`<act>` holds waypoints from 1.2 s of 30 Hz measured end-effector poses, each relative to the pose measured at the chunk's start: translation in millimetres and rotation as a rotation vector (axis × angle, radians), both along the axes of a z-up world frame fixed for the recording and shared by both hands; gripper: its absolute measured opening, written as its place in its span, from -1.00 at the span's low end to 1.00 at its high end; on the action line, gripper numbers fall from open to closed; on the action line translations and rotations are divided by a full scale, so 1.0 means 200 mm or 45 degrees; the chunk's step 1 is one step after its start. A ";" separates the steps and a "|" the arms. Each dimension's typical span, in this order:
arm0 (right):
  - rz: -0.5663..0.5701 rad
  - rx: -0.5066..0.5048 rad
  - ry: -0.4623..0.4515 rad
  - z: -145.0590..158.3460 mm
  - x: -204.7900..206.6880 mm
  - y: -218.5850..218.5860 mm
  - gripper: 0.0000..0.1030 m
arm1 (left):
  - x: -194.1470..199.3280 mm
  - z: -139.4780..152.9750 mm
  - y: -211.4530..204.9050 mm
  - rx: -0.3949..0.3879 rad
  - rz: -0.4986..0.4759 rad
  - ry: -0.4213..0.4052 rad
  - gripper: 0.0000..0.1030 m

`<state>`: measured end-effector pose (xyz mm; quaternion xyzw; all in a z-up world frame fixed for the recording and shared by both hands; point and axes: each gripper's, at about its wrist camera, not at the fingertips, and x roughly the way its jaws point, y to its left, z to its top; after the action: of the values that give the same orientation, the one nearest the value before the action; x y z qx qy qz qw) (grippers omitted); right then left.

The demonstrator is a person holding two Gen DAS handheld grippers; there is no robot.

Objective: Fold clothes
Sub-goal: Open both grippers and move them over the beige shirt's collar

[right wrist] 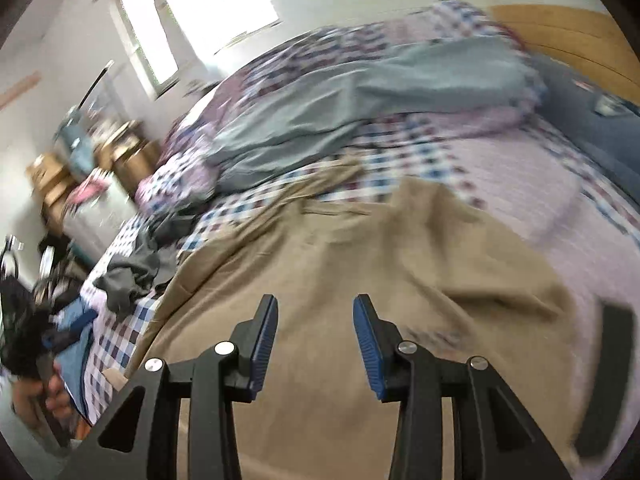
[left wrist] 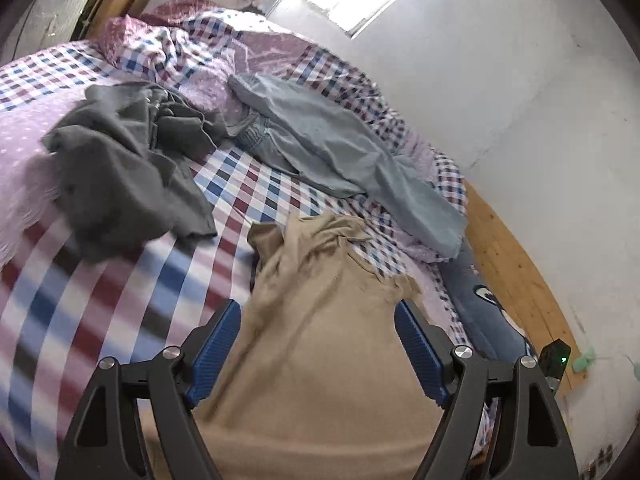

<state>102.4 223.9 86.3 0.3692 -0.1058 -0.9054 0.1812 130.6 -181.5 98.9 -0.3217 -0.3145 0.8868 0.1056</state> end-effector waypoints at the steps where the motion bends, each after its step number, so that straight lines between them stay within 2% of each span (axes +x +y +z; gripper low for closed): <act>1: 0.047 -0.016 -0.005 -0.03 -0.08 -0.06 -0.17 | -0.07 0.00 0.01 -0.012 -0.012 -0.005 0.60; 5: 0.092 -0.077 -0.066 -0.18 -0.31 -0.17 -0.17 | -0.30 0.00 0.08 -0.074 -0.064 -0.010 0.60; 8: 0.036 -0.166 -0.101 -0.25 -0.46 -0.18 -0.17 | -0.48 0.01 0.18 -0.185 -0.117 -0.013 0.60; 12: -0.006 -0.213 -0.120 -0.28 -0.53 -0.11 -0.17 | -0.73 -0.01 0.33 -0.306 -0.190 -0.042 0.61; 17: -0.058 -0.273 -0.144 -0.32 -0.62 -0.03 -0.16 | -1.04 -0.06 0.47 -0.323 -0.238 -0.124 0.60; 21: -0.088 -0.303 -0.172 -0.34 -0.64 0.03 -0.16 | -1.24 -0.11 0.53 -0.271 -0.236 -0.193 0.60; 24: -0.107 -0.325 -0.174 -0.33 -0.64 0.06 -0.16 | -1.39 -0.17 0.62 -0.319 -0.295 -0.246 0.60; 29: -0.138 -0.363 -0.177 -0.33 -0.65 0.10 -0.16 | -1.56 -0.26 0.78 -0.521 -0.348 -0.321 0.60; 32: -0.157 -0.385 -0.179 -0.32 -0.65 0.13 -0.16 | -1.64 -0.31 0.85 -0.608 -0.357 -0.348 0.60; 35: -0.161 -0.403 -0.183 -0.32 -0.65 0.15 -0.16 | -1.71 -0.33 0.88 -0.652 -0.355 -0.352 0.59; 36: -0.161 -0.406 -0.181 -0.32 -0.65 0.15 -0.16 | -1.72 -0.33 0.89 -0.657 -0.356 -0.351 0.52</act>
<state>-27.9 253.3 22.0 0.3916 -0.2837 -0.8582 0.1723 -214.2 -3.8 32.3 -0.4950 -0.0432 0.8623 0.0978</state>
